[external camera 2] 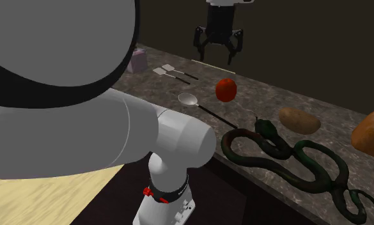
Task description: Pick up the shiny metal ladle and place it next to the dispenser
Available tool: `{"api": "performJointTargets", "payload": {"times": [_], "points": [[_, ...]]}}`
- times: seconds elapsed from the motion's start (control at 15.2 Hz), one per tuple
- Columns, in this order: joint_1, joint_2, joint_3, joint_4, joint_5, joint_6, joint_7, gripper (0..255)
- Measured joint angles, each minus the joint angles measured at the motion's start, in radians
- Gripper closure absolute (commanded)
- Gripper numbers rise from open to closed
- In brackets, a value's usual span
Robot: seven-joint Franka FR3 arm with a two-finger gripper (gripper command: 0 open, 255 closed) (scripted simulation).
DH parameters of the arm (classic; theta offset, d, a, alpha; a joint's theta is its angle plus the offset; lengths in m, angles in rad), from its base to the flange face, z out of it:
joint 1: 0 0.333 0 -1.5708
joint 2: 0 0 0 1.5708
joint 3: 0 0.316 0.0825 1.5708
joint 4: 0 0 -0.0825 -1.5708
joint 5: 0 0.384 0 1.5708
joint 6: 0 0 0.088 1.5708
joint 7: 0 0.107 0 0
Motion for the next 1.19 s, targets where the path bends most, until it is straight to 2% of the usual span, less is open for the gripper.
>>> {"api": "performJointTargets", "payload": {"times": [0.2, 0.66, 0.92, 1.06, 1.19], "points": [[0.029, -0.003, -0.009, -0.042, -0.020, 0.038, -0.071, 0], [0.182, 0.006, -0.068, -0.260, -0.144, 0.273, -0.476, 0], [0.254, 0.020, -0.119, -0.389, -0.237, 0.431, -0.711, 0], [0.275, 0.051, -0.153, -0.441, -0.292, 0.523, -0.822, 0], [0.280, 0.065, -0.166, -0.472, -0.316, 0.573, -0.856, 0]]}}
